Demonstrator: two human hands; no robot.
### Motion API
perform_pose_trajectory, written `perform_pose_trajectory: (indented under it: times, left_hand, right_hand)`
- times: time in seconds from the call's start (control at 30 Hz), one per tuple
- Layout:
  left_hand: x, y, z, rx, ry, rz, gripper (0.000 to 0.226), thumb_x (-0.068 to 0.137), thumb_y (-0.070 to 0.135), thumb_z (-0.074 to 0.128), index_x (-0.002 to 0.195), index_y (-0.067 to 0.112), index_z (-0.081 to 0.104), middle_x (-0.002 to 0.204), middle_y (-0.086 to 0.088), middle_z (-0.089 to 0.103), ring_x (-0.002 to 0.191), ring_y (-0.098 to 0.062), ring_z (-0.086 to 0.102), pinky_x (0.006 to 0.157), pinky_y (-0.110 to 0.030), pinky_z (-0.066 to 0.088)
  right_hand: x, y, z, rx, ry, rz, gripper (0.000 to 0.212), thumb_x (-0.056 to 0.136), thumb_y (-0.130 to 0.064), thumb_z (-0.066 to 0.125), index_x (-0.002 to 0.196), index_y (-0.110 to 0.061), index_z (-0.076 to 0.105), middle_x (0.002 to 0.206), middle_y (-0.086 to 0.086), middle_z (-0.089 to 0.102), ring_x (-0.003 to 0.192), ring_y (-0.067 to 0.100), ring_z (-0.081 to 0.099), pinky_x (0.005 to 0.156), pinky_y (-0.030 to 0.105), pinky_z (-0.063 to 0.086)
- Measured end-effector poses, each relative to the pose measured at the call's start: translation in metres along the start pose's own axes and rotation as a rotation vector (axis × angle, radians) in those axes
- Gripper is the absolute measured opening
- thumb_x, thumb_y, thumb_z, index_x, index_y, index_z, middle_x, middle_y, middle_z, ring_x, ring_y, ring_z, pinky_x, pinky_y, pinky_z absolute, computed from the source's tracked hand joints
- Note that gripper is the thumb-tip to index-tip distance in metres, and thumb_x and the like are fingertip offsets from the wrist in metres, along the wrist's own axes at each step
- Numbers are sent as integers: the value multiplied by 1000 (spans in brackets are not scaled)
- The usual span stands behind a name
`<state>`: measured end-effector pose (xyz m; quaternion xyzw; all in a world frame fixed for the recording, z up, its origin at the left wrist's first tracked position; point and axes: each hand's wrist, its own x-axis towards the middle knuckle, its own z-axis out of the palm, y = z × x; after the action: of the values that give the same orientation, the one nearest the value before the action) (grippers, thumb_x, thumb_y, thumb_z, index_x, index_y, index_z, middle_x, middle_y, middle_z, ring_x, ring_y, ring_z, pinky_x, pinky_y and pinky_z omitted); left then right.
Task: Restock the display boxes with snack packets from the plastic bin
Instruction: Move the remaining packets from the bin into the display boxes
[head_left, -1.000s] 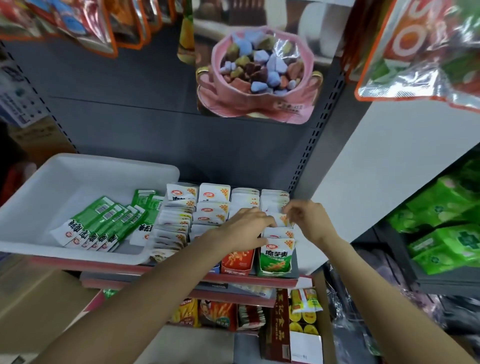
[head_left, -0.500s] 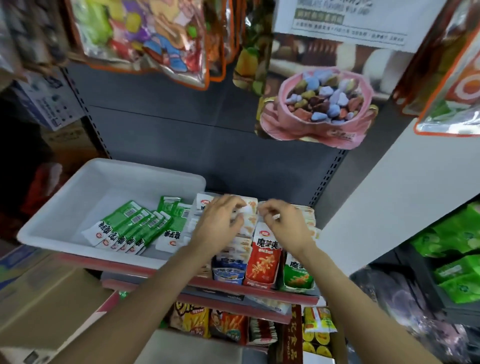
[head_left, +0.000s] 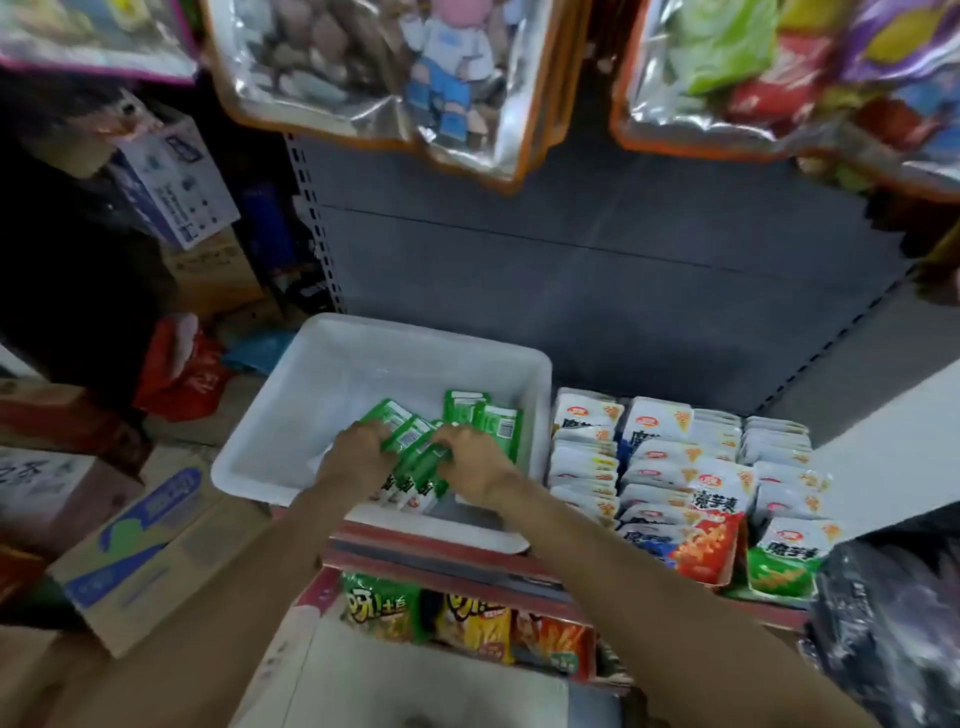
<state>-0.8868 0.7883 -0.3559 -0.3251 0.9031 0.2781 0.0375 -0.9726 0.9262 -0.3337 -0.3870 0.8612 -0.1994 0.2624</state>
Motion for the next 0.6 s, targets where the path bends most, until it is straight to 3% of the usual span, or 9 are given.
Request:
perform_pose_trajectory:
  times: [0.07, 0.17, 0.23, 0.33, 0.47, 0.6]
  left_hand:
    - [16, -19, 0, 73, -121, -37, 27, 87, 25, 61, 106, 6, 63, 102, -16, 65, 89, -29, 63, 76, -36, 54]
    - [31, -36, -4, 117, -228, -78, 36, 86, 26, 61, 109, -1, 57, 107, -19, 58, 94, -32, 60, 78, -35, 52]
    - [35, -42, -8, 167, -257, -95, 38, 86, 27, 59, 109, -3, 53, 111, -21, 53, 99, -34, 55, 80, -35, 47]
    - [39, -51, -8, 242, -279, -175, 52, 83, 26, 62, 125, 3, 42, 126, -20, 42, 115, -35, 45, 96, -40, 44]
    - [42, -59, -2, 390, -403, -219, 78, 72, 37, 73, 137, 10, 39, 132, -15, 42, 125, -34, 38, 105, -45, 37]
    - [37, -52, -1, 498, -312, -191, 63, 83, 25, 68, 136, 11, 38, 135, -16, 35, 121, -32, 43, 102, -43, 35]
  right_hand:
    - [10, -5, 20, -20, -86, 62, 49, 90, -4, 48, 138, -12, 42, 139, 15, 45, 124, 30, 48, 100, 36, 45]
    - [18, -7, 40, -62, -150, 92, 69, 89, -2, 51, 149, -20, 21, 156, 4, 19, 144, 29, 18, 114, 38, 29]
    - [21, -7, 44, -125, -170, 92, 76, 89, -4, 53, 151, -22, 13, 158, -1, 5, 146, 27, 6, 116, 39, 21]
    - [26, -7, 43, -320, -231, 48, 75, 94, -13, 49, 151, -17, 0, 158, 1, -11, 146, 22, -10, 117, 38, 6]
    - [27, -7, 43, -295, -340, 96, 68, 99, -17, 42, 151, -17, -1, 157, -1, -15, 145, 21, -11, 117, 43, 4]
    - [27, -9, 43, -278, -343, 133, 68, 96, -5, 44, 151, -15, 5, 158, -5, -12, 146, 22, 0, 117, 42, 11]
